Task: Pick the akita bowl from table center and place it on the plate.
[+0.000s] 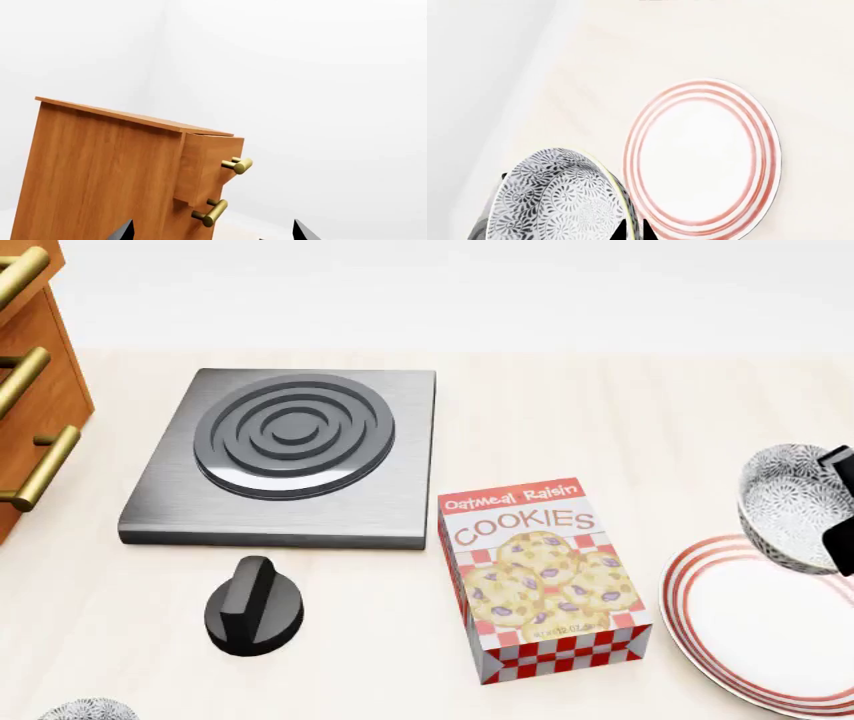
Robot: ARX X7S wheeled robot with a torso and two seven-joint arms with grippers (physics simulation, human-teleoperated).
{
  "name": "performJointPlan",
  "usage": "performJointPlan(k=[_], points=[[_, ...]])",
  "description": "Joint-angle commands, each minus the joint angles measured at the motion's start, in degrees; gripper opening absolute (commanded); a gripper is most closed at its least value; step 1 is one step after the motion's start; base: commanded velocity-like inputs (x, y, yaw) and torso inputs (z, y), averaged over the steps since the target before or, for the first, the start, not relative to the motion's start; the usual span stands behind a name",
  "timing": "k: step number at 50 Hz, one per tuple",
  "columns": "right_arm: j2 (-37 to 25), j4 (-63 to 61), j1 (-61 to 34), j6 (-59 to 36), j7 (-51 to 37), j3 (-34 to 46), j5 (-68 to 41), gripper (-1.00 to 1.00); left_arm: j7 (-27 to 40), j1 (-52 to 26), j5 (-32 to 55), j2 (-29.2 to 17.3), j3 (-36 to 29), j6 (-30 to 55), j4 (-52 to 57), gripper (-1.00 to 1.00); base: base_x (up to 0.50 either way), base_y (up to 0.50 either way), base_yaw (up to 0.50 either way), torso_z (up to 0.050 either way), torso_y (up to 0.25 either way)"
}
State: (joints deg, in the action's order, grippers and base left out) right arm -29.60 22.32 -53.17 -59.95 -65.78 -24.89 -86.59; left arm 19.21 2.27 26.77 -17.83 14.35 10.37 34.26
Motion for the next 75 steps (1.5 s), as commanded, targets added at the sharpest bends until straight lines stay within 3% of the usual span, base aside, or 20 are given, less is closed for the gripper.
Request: performJointPlan(k=[1, 23, 32, 49, 53, 75], points=[[-1.1, 4.2, -1.6, 2.2, 2.6, 2.2, 3.4, -1.0, 0.1, 0.0, -0.2, -0.2, -0.4, -0.3, -0.1, 1.0, 0.0, 0.0, 0.0, 0.0, 0.0], [-1.2, 7.3, -1.6, 5.0, 7.0, 3.1, 5.7, -1.0, -2.2, 1.3, -3.3, -0.9, -2.1, -4.8, 0.5, 1.0, 0.0, 0.0, 0.0, 0.004, -0.077], [-1.4, 7.8, -1.8, 5.3, 7.4, 3.1, 5.8, -1.0, -2.7, 1.6, -0.2, -0.6, -1.1, -5.3, 0.8, 1.0, 0.0, 0.0, 0.0, 0.005, -0.111], [-1.4, 6.8, -1.3, 5.1, 7.3, 3.1, 5.5, -1.0, -1.1, 1.8, -7.4, -0.8, -2.9, -6.9, -0.1, 1.0, 0.0, 0.0, 0.0, 0.0, -0.124], [-1.6, 7.0, -1.4, 5.2, 7.5, 3.0, 5.4, -1.0, -0.9, 1.6, -3.9, -0.6, -1.9, -5.7, 0.0, 1.0, 0.0, 0.0, 0.0, 0.0, -0.186], [-1.7, 15.2, -6.1, 9.7, 13.1, 6.0, 10.3, -1.0, -0.2, 1.5, -3.4, -1.2, -1.9, -5.1, 0.6, 1.0, 0.0, 0.0, 0.0, 0.0, 0.0]])
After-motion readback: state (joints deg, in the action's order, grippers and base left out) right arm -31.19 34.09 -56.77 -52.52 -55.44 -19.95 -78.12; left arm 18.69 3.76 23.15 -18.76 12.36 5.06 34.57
